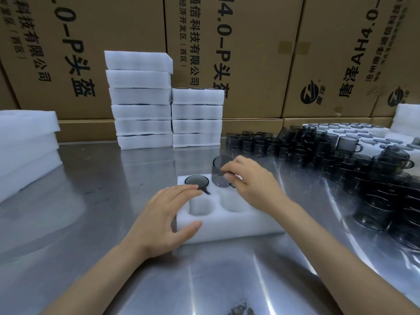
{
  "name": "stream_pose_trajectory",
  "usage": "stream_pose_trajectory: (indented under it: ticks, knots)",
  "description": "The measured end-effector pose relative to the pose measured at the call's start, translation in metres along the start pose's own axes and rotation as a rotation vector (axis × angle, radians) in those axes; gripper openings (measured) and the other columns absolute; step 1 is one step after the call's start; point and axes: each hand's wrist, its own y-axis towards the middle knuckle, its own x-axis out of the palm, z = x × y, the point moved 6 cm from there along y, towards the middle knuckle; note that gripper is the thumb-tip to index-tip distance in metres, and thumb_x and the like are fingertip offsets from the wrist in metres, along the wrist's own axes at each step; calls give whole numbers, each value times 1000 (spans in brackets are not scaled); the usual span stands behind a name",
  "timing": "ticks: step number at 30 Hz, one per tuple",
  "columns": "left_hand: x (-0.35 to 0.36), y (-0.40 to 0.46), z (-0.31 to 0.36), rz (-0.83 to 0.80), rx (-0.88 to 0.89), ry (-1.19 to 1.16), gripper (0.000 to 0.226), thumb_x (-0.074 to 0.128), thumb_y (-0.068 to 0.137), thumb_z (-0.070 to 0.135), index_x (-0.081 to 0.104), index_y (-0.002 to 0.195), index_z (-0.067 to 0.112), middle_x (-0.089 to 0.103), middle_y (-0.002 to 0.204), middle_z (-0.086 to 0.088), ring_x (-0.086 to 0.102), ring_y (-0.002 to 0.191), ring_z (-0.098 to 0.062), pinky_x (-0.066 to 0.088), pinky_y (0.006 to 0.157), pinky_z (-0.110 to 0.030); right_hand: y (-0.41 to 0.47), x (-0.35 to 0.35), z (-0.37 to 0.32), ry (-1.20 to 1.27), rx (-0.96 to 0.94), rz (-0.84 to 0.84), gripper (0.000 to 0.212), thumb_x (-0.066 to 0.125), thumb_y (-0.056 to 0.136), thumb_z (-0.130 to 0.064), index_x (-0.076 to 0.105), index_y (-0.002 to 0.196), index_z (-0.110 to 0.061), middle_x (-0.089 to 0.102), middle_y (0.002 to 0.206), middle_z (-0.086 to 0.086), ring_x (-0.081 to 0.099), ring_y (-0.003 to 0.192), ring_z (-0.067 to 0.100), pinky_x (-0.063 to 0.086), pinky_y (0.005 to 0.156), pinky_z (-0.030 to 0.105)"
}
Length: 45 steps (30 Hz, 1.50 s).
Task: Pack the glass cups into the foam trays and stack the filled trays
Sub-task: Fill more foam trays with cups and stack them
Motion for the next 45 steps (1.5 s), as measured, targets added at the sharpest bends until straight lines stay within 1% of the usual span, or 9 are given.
stream_pose_trajectory:
  ticks: [8,17,23,26,29,33,39,42,45]
  knots:
    - [0,0,0,1,0,-7,56,47,80,54,54,129,26,48,136,16,41,127,0,30,106,-27,-1,5,9,24,63,-108,21,40,99,-30,58,108,-35,46,84,-19,38,94,6,33,75,31]
    - [-8,11,7,12,17,-47,54,39,85,54,52,130,27,48,133,21,41,125,2,29,106,-25,-4,3,9,1,74,-126,30,35,102,-29,54,125,-34,53,115,-19,31,108,4,33,76,30]
    - [6,48,21,-134,-68,-149,58,25,82,71,28,137,54,25,146,33,17,131,19,13,115,-29,-7,1,5,2,56,-132,35,33,102,-26,48,132,-35,48,131,-21,34,118,6,41,92,40]
    - [18,66,24,-217,-88,-102,76,19,80,78,12,148,45,4,154,29,0,138,15,-1,116,-27,-8,-2,6,66,60,-117,42,31,102,-29,35,144,-32,32,149,-20,23,135,4,31,106,35]
    - [39,68,18,-373,-120,46,78,25,87,73,2,150,34,-5,156,22,-8,141,7,-7,113,-23,-10,16,12,79,124,-348,48,24,103,-36,19,150,-28,11,157,-17,7,143,0,7,110,19]
    - [53,66,9,-465,-149,152,78,34,90,63,6,152,24,3,158,14,-2,143,1,-4,111,-20,-9,29,16,-7,151,-502,47,21,103,-32,24,149,-26,12,158,-12,10,144,3,12,118,31]
    - [47,65,13,-321,-128,122,62,32,94,57,21,149,32,18,155,19,11,141,4,0,112,-20,-9,24,19,99,187,-419,45,26,102,-41,38,144,-28,27,154,-13,21,141,5,18,114,30]
    - [22,57,11,39,-198,-75,41,39,92,51,53,128,36,55,126,24,47,119,1,28,106,-18,-2,7,33,340,297,-179,38,38,99,-39,58,128,-24,55,135,-7,46,126,11,35,101,28]
    - [6,35,-8,320,-341,-433,31,41,85,44,60,110,41,60,111,27,51,105,13,33,83,0,1,-11,76,526,479,99,27,47,95,-33,68,103,-20,67,114,-2,58,108,16,43,93,33]
